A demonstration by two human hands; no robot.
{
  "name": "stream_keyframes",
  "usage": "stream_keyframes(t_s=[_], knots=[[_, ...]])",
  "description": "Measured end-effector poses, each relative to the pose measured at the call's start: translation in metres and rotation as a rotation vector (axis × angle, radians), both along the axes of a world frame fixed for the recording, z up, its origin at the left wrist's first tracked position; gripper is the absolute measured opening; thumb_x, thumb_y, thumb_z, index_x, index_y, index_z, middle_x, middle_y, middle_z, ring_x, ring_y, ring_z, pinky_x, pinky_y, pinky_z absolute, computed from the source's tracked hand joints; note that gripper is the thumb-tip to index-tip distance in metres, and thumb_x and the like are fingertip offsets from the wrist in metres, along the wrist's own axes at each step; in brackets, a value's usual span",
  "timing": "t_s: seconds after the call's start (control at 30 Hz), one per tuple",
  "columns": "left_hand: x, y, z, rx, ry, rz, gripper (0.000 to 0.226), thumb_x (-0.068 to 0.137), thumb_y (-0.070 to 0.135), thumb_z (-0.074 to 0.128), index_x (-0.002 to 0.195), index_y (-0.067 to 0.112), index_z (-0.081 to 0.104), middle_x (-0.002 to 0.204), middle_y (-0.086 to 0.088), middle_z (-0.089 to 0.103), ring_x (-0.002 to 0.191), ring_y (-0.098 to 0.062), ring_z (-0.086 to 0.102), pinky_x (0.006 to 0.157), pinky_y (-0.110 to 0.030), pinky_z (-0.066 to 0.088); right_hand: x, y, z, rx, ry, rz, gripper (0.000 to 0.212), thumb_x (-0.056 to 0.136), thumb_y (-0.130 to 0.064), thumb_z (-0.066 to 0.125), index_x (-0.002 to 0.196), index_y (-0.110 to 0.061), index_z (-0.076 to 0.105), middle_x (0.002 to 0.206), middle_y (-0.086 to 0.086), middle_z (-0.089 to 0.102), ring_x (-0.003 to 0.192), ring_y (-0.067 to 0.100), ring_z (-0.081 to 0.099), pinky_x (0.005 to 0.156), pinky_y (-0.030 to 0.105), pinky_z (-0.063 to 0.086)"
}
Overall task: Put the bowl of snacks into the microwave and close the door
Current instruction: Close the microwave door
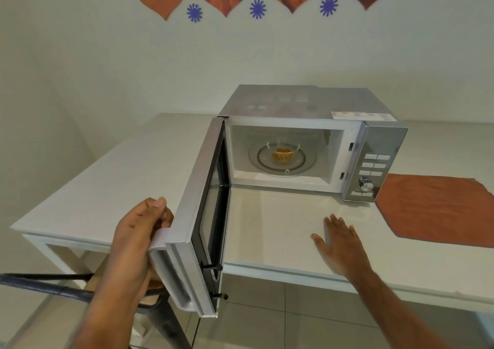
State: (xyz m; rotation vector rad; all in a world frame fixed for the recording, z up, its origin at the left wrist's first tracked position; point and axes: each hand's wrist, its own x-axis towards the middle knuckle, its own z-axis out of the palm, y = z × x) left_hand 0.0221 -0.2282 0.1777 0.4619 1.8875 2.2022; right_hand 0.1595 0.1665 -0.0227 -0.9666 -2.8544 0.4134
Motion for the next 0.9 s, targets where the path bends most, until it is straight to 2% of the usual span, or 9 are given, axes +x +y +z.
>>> stream_keyframes(t_s=[0.1,0.23,0.3,0.43,0.53,0.6,0.77,0.83,0.9], knots=[[0.013,0.012,-0.007,0.008,-0.018,-0.062,0.033,0.089,0.046,0.065,0.073,0.017,0.059,0.066,-0.003,0.052,0.056,-0.016,0.048,0.056,-0.032,0.042,0.002,0.001,0.002,-0.020,0.007,0.009,0.080,0.102,-0.066,0.028,0.164,-0.016,0.019,0.175,0.004,0.009,0.162,0.022,0.007,0.132,0.043,0.006],[0.029,0.032,-0.021,-0.058,0.010,-0.140,0.040,0.093,0.054,0.061,0.067,0.024,0.063,0.064,-0.004,0.055,0.057,-0.018,0.049,0.060,-0.036,0.040,0.006,0.005,0.007,-0.068,0.037,0.021,0.073,0.103,-0.061,0.037,0.162,-0.019,0.029,0.174,0.001,0.016,0.161,0.020,0.013,0.131,0.041,0.008],[0.033,0.042,-0.029,-0.033,0.043,-0.189,0.050,0.091,0.065,0.065,0.070,0.020,0.063,0.068,-0.005,0.056,0.061,-0.017,0.052,0.067,-0.038,0.043,0.010,0.008,0.007,-0.108,0.070,0.005,0.069,0.102,-0.059,0.043,0.159,-0.021,0.035,0.172,-0.001,0.022,0.159,0.019,0.020,0.130,0.040,0.013],[0.039,0.063,-0.039,-0.058,0.095,-0.283,0.082,0.073,0.083,0.069,0.082,0.002,0.063,0.076,-0.011,0.064,0.075,-0.020,0.064,0.081,-0.037,0.054,0.017,0.010,0.003,-0.163,0.125,-0.025,0.060,0.101,-0.052,0.053,0.152,-0.023,0.047,0.167,-0.004,0.036,0.153,0.018,0.034,0.126,0.035,0.023],[0.044,0.082,-0.043,-0.072,0.106,-0.316,0.068,0.079,0.073,0.070,0.087,0.006,0.071,0.088,-0.019,0.072,0.089,-0.030,0.071,0.096,-0.048,0.055,0.024,0.010,0.002,-0.243,0.227,-0.060,0.046,0.100,-0.041,0.059,0.142,-0.025,0.054,0.153,-0.006,0.053,0.138,0.018,0.051,0.115,0.033,0.036],[0.047,0.095,-0.044,-0.100,0.122,-0.325,0.057,0.084,0.064,0.066,0.086,0.007,0.075,0.093,-0.023,0.074,0.097,-0.038,0.071,0.099,-0.050,0.055,0.028,0.010,0.003,-0.286,0.284,-0.078,0.037,0.099,-0.037,0.060,0.134,-0.027,0.056,0.140,-0.009,0.059,0.127,0.017,0.058,0.104,0.033,0.043],[0.053,0.128,-0.041,-0.139,0.156,-0.401,0.040,0.091,0.061,0.063,0.081,0.026,0.079,0.089,-0.006,0.078,0.096,-0.028,0.072,0.094,-0.036,0.054,0.036,0.014,0.012,-0.331,0.415,-0.102,0.020,0.099,-0.039,0.061,0.119,-0.035,0.058,0.124,-0.018,0.062,0.113,0.008,0.063,0.098,0.039,0.053],[0.055,0.142,-0.040,-0.147,0.165,-0.433,0.033,0.094,0.057,0.066,0.080,0.031,0.081,0.084,0.002,0.078,0.088,-0.016,0.071,0.086,-0.023,0.055,0.040,0.016,0.017,-0.357,0.472,-0.114,0.019,0.100,-0.038,0.062,0.117,-0.035,0.058,0.123,-0.018,0.062,0.109,0.003,0.064,0.096,0.040,0.055],[0.056,0.156,-0.039,-0.148,0.158,-0.457,0.029,0.087,0.052,0.064,0.081,0.030,0.081,0.081,0.009,0.076,0.083,-0.005,0.070,0.079,-0.013,0.053,0.043,0.017,0.023,-0.392,0.530,-0.127,0.020,0.100,-0.035,0.064,0.118,-0.034,0.058,0.123,-0.018,0.063,0.106,0.003,0.065,0.094,0.039,0.056]])
